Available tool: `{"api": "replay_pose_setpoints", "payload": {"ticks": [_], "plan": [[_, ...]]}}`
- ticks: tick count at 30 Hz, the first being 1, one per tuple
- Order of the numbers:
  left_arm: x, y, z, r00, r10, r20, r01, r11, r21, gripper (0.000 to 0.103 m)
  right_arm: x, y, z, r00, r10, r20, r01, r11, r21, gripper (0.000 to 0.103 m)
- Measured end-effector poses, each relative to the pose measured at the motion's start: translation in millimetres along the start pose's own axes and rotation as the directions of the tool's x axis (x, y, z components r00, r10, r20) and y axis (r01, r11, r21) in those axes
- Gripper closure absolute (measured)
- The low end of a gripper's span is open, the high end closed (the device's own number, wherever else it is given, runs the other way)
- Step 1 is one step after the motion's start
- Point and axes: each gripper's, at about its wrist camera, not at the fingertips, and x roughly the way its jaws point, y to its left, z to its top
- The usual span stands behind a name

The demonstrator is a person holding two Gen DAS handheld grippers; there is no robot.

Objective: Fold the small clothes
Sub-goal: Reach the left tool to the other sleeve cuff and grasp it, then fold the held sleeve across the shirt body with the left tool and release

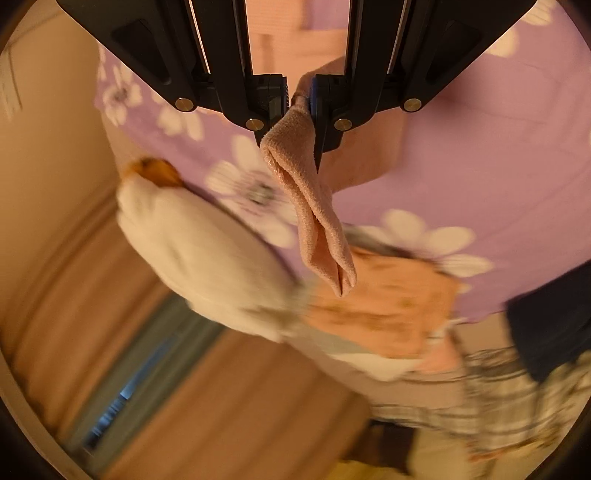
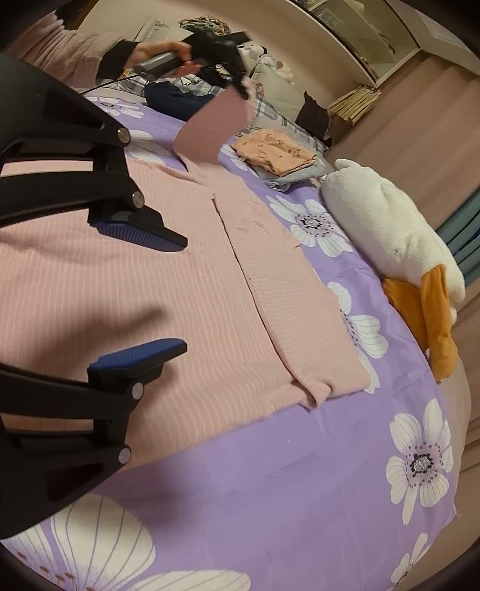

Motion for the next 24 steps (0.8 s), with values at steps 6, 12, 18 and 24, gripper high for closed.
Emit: {"api": "replay_pose_setpoints", "payload": {"ticks": [6, 12, 18, 24], "plan": [[39.2, -90.6, -30.7, 0.993, -0.067, -0.100, 0.081, 0.987, 0.136, 0.098, -17.5, -21.5, -3.4, 1.000, -0.011, 0.028, 0.010, 1.000, 0.029, 0.053], [87.1, -163.9, -93.6, 0.968, -0.073, -0.241, 0.137, 0.956, 0.260, 0.098, -26.3, -43.1, -6.3, 0.999, -0.030, 0.044, 0.027, 0.998, 0.063, 0.053], [136.5, -197.8, -160.0, 0.926, -0.004, -0.379, 0.144, 0.928, 0.344, 0.098, -28.0, -57.7, -8.7, 0.999, -0.034, 0.040, 0.030, 0.995, 0.093, 0.053], [150.5, -201.5, -196.1, 0.877, 0.040, -0.478, 0.165, 0.910, 0.379, 0.084, -23.0, -59.9, -3.4, 1.000, -0.002, 0.031, -0.002, 0.994, 0.111, 0.047]]}}
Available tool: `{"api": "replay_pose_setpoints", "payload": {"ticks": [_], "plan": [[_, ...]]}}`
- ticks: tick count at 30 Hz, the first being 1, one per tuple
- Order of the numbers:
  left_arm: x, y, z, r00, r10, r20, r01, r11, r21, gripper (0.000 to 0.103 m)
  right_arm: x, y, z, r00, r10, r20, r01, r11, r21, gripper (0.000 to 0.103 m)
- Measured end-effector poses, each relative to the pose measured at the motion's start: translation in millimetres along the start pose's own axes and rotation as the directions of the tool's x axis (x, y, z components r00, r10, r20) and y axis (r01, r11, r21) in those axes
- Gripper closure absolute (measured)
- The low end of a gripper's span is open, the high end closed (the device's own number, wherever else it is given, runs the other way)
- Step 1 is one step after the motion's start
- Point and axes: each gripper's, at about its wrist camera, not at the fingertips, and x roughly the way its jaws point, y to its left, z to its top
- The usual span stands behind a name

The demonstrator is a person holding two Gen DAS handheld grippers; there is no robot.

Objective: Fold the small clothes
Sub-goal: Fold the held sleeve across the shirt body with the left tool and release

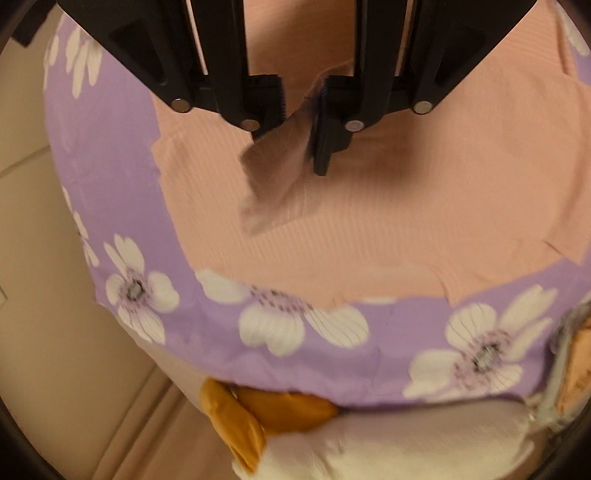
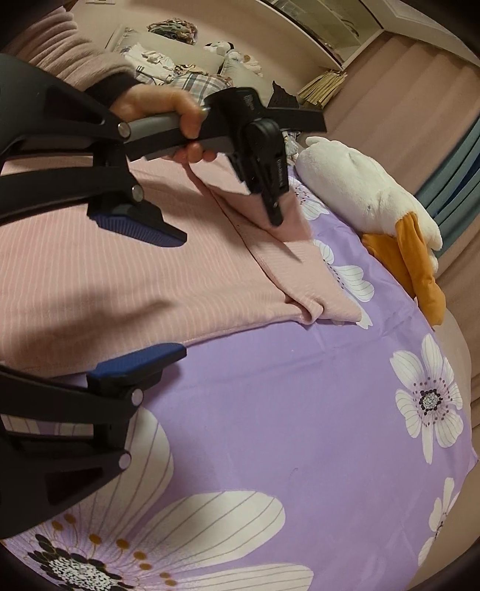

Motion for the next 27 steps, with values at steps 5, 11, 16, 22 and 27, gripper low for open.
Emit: {"api": "replay_pose_setpoints", "payload": {"ticks": [5, 11, 16, 22, 27], "plan": [[-31.1, 6.8, -3.4, 0.998, -0.030, 0.059, 0.026, 0.998, 0.062, 0.028, 20.5, 17.4, 18.0, 0.998, 0.051, -0.028, -0.051, 0.998, -0.026, 0.045], [-69.3, 53.3, -18.9, 0.993, -0.020, 0.118, 0.017, 1.000, 0.022, 0.028, 68.7, 45.8, 58.1, 0.990, 0.124, -0.070, -0.126, 0.992, -0.023, 0.045], [-105.0, 123.6, -36.8, 0.986, 0.067, 0.150, -0.054, 0.995, -0.087, 0.028, 119.4, 63.4, 87.5, 0.994, 0.016, -0.111, -0.021, 0.999, -0.041, 0.045], [-138.6, 205.5, -65.8, 0.974, 0.171, 0.148, -0.130, 0.958, -0.256, 0.028, 169.1, 75.1, 96.1, 0.980, -0.100, -0.170, 0.079, 0.989, -0.123, 0.065], [-145.7, 234.0, -80.6, 0.975, 0.169, 0.145, -0.111, 0.933, -0.342, 0.028, 181.1, 104.2, 96.5, 0.969, -0.206, -0.135, 0.155, 0.937, -0.314, 0.095]]}}
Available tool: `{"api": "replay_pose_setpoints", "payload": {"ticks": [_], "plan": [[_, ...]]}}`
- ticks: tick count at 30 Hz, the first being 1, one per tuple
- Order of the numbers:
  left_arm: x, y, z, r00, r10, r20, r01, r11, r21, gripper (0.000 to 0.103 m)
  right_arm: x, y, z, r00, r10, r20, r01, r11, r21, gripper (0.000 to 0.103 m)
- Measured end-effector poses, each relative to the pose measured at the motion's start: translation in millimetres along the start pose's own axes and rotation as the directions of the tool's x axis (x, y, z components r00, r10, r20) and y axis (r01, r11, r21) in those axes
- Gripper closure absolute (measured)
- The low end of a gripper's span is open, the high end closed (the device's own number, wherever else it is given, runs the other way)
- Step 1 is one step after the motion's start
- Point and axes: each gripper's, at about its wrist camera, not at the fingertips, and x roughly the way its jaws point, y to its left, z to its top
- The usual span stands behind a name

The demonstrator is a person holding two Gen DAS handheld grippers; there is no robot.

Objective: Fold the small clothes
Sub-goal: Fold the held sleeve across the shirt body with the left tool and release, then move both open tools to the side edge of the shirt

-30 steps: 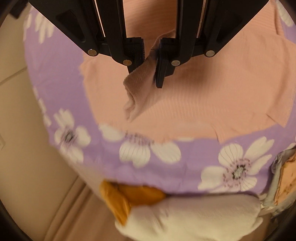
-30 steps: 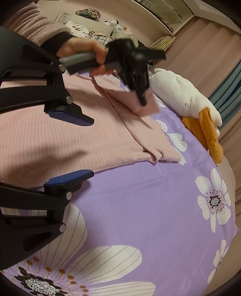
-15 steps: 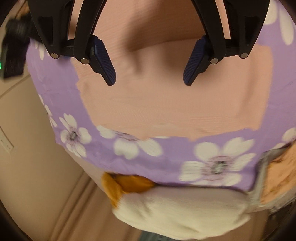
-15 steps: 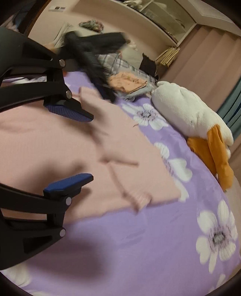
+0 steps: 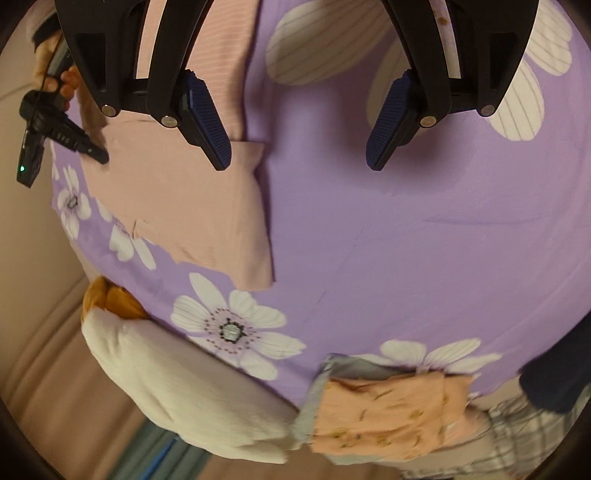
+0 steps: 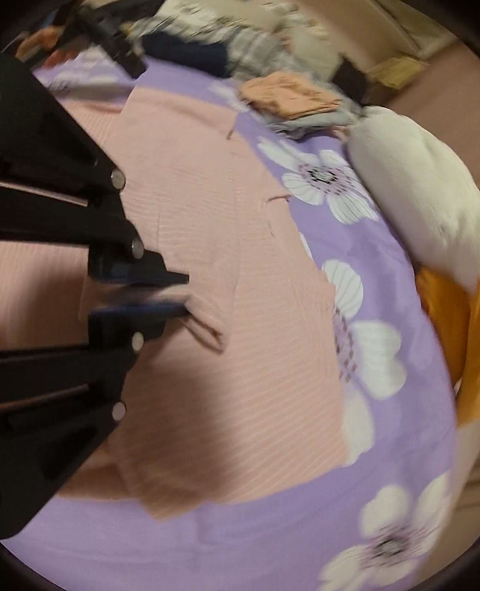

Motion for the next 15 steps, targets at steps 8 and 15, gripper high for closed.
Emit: {"api": "replay_pose_setpoints", "payload": {"ticks": [8, 15], "plan": [[10.2, -21.0, 3.8, 0.998, -0.057, 0.000, 0.057, 0.998, 0.030, 0.028, -40.7, -16.7, 26.0, 0.990, -0.034, 0.133, 0.033, 0.999, 0.004, 0.095], [29.4, -62.0, 16.6, 0.992, -0.126, -0.005, 0.126, 0.988, 0.093, 0.028, -27.6, -37.9, 11.7, 0.978, -0.170, 0.117, 0.169, 0.985, 0.023, 0.075]]}}
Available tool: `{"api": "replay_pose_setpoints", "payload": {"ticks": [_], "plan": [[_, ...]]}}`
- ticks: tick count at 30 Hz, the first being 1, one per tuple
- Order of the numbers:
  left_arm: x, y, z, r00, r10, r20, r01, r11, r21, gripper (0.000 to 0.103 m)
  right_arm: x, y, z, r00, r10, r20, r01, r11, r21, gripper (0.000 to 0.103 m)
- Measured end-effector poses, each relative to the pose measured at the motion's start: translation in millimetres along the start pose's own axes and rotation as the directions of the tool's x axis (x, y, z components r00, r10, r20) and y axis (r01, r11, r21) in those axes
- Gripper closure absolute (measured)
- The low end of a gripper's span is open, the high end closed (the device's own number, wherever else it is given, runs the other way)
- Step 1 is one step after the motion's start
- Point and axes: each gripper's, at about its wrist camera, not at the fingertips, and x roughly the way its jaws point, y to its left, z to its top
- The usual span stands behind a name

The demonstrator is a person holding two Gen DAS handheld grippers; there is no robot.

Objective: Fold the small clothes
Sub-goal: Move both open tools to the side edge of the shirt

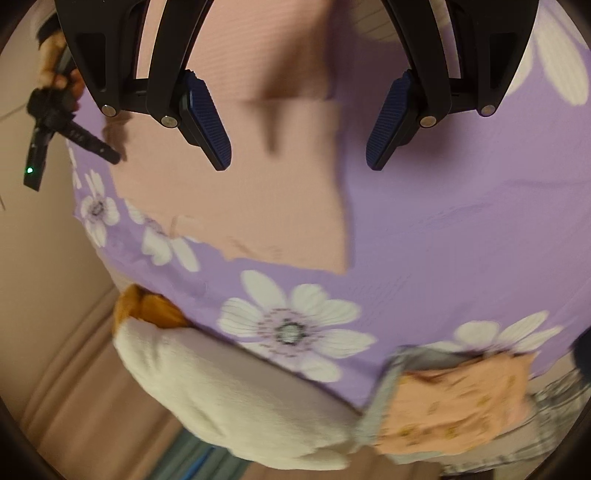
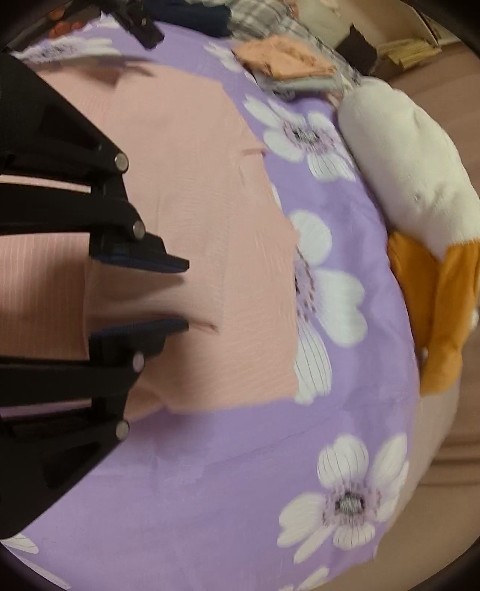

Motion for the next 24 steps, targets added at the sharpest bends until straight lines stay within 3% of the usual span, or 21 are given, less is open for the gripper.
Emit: {"api": "replay_pose_setpoints", "payload": {"ticks": [2, 5, 8, 11, 12, 15, 18, 24], "plan": [[7.9, -11.8, 1.6, 1.000, -0.018, -0.009, 0.018, 0.999, 0.038, 0.028, -4.8, -0.9, -2.4, 0.998, 0.056, 0.026, -0.056, 0.998, 0.017, 0.075], [22.8, -21.4, -3.0, 0.999, -0.013, -0.037, 0.016, 0.996, 0.082, 0.030, -2.7, -0.2, -12.3, 0.988, 0.157, -0.013, -0.156, 0.988, 0.009, 0.076], [36.7, -20.0, -13.5, 0.997, 0.024, -0.068, -0.017, 0.995, 0.099, 0.034, 12.9, 1.0, -23.7, 0.993, 0.085, -0.086, -0.089, 0.995, -0.047, 0.082], [47.1, -11.5, -23.3, 0.993, 0.052, -0.107, -0.041, 0.994, 0.100, 0.034, 9.0, -6.4, -24.3, 0.992, 0.091, -0.086, -0.094, 0.995, -0.035, 0.082], [42.6, -11.5, -24.9, 0.994, 0.053, -0.098, -0.043, 0.993, 0.108, 0.034, 2.0, -8.9, -24.4, 0.992, 0.087, -0.089, -0.089, 0.996, -0.018, 0.076], [18.9, -10.2, -28.9, 0.995, 0.014, -0.095, -0.006, 0.997, 0.082, 0.034, -23.9, -20.3, -32.1, 0.987, 0.140, -0.073, -0.139, 0.990, 0.017, 0.075], [-8.1, -1.2, -41.3, 0.995, -0.030, -0.091, 0.035, 0.998, 0.047, 0.031, -50.1, -36.0, -48.6, 0.982, 0.175, -0.066, -0.172, 0.984, 0.048, 0.051], [-29.6, 24.6, -88.5, 0.973, -0.151, -0.173, 0.138, 0.987, -0.082, 0.029, -89.2, -87.9, -104.2, 0.971, 0.223, -0.090, -0.205, 0.962, 0.182, 0.047]]}}
